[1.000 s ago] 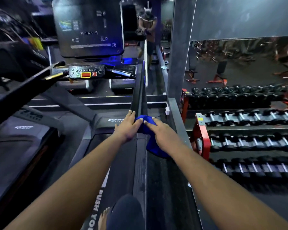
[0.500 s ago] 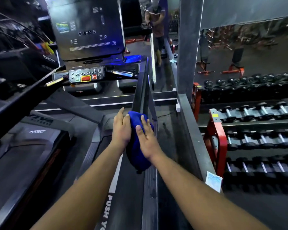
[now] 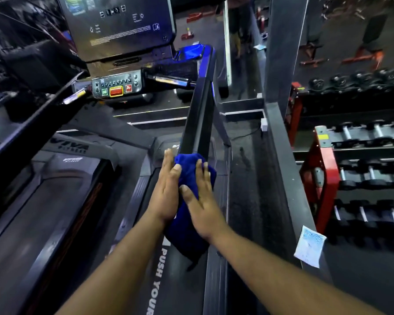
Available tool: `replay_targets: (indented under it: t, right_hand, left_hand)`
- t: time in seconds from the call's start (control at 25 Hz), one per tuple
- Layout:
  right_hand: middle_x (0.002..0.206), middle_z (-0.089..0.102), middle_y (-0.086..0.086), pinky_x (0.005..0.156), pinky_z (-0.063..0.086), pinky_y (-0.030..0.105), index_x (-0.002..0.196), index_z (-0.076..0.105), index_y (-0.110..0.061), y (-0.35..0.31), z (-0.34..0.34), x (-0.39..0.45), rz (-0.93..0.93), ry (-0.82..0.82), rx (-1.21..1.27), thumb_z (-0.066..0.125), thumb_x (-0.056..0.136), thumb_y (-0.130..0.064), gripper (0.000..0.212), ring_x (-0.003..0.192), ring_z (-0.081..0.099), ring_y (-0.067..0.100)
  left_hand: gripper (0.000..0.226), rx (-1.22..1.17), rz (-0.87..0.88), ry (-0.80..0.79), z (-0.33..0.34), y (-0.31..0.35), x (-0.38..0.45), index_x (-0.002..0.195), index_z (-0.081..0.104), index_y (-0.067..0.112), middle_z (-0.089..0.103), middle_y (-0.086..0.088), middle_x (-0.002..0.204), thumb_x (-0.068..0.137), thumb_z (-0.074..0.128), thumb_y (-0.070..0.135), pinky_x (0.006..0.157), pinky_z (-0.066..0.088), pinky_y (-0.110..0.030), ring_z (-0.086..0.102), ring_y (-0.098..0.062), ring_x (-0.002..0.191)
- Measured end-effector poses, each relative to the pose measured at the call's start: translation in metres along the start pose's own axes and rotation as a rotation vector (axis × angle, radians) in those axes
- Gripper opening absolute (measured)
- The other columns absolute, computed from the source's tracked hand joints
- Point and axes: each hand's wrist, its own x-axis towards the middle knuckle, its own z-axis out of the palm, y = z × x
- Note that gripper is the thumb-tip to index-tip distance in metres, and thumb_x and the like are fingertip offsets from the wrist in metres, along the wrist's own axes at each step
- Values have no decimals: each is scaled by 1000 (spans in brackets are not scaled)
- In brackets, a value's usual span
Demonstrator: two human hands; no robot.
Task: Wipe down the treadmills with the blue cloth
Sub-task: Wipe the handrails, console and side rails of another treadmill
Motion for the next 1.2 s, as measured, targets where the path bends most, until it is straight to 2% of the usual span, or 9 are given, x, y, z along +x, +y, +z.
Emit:
replay_targets:
  t: [0.12,0.28,0.36,0.44,0.6,0.68,0.92,1.04,1.2]
  right_hand:
    - [166,-4,-8,124,-3,36,155,16,-29,7,-11,23,-151,6,-67,41,97,-44,65,151,-15,11]
    - [164,7,8,124,4,51,154,21,-6,43,-53,69,-555,-199,-248,41,101,-39,65,153,-4,33]
    - [165,-2,2,122,5,58,157,11,-19,53,-60,88,-464,-134,-221,37,100,-54,72,153,-4,31]
    - [166,-5,0,122,3,56,156,3,-24,43,-40,73,-188,-18,-44,38,97,-53,74,153,-9,23]
    - [166,-6,-9,123,-1,36,156,7,-26,16,-9,2,-180,-59,47,34,98,-46,67,152,-12,13]
    - [166,-6,-9,121,-3,28,156,6,-27,26,-18,32,-179,-26,22,33,97,-47,68,152,-12,10]
    - [165,-4,-10,125,0,43,157,6,-25,40,-25,76,72,107,176,31,93,-57,76,151,-13,7]
    - [164,-13,-15,122,2,45,155,-1,-35,10,-18,39,-111,-10,15,28,96,-55,69,150,-17,7]
    - [167,0,0,118,13,63,155,26,-25,8,-46,143,-246,-29,-334,38,92,-50,68,152,-9,28]
  left_hand:
    - [75,-125,-51,-18,0,-5,-1,145,29,49,25,4,163,80,56,76,124,16,-46,22,-9,150]
    - [81,186,-17,91,4,5,-6,156,22,27,21,11,162,88,42,67,125,17,-42,19,-2,149]
    - [83,483,-27,90,8,13,-8,157,15,29,10,18,162,87,29,71,125,10,-41,7,2,150]
    - [85,660,-79,88,9,17,-7,157,9,34,1,21,163,84,20,76,125,2,-45,-3,5,149]
    - [80,482,-137,177,14,17,-7,153,15,38,7,26,157,83,28,74,125,7,-46,3,11,147]
    - [74,462,-154,201,15,17,-7,151,17,40,11,25,158,85,29,73,125,8,-45,6,11,146]
    - [77,632,-225,154,16,21,-2,153,17,42,10,21,163,84,25,74,126,8,-43,3,11,146]
    - [69,506,-154,149,13,20,0,150,24,43,18,16,163,87,30,70,126,11,-38,10,9,147]
    - [63,601,-113,87,11,21,0,147,9,49,5,27,159,89,25,70,126,7,-42,0,10,147]
